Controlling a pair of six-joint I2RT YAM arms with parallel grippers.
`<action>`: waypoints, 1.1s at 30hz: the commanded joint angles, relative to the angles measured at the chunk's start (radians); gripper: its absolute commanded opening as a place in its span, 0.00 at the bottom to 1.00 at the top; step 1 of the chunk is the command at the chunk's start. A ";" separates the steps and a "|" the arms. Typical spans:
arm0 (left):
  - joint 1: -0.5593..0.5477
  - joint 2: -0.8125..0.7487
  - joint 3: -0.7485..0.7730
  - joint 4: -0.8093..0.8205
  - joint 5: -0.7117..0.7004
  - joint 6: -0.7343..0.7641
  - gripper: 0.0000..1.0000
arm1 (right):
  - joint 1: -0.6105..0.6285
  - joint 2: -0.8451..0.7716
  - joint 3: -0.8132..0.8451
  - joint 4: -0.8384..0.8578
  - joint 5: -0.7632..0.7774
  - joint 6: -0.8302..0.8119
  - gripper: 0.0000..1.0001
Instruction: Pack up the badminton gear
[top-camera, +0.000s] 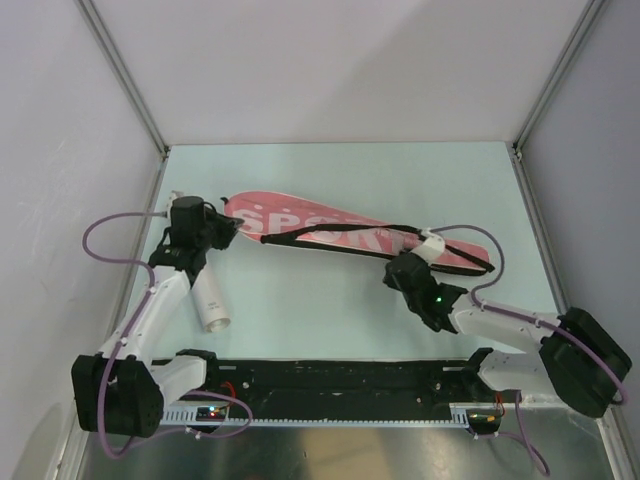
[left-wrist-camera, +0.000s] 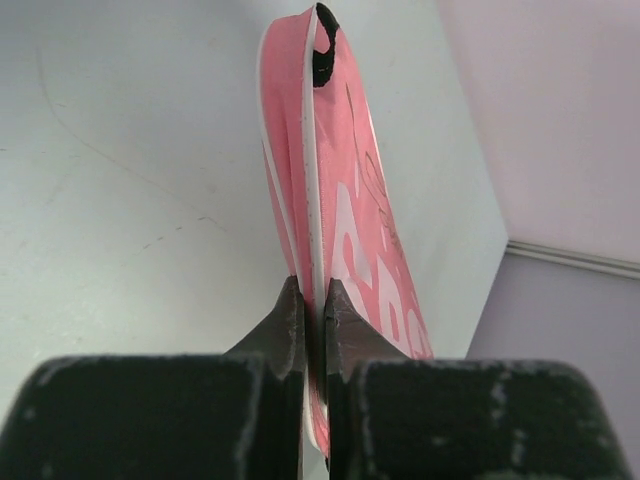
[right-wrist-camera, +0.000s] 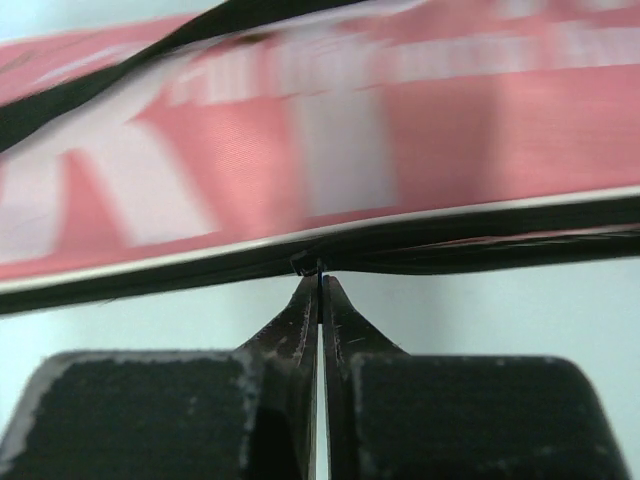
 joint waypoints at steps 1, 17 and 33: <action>0.054 0.012 0.078 -0.004 -0.078 0.111 0.00 | -0.118 -0.103 -0.036 -0.163 0.094 0.075 0.00; 0.257 0.151 0.248 -0.063 0.061 0.338 0.00 | -0.657 -0.170 -0.092 -0.167 -0.046 0.000 0.00; 0.357 0.323 0.466 -0.113 0.085 0.566 0.00 | -0.894 -0.147 -0.101 -0.081 -0.277 -0.040 0.00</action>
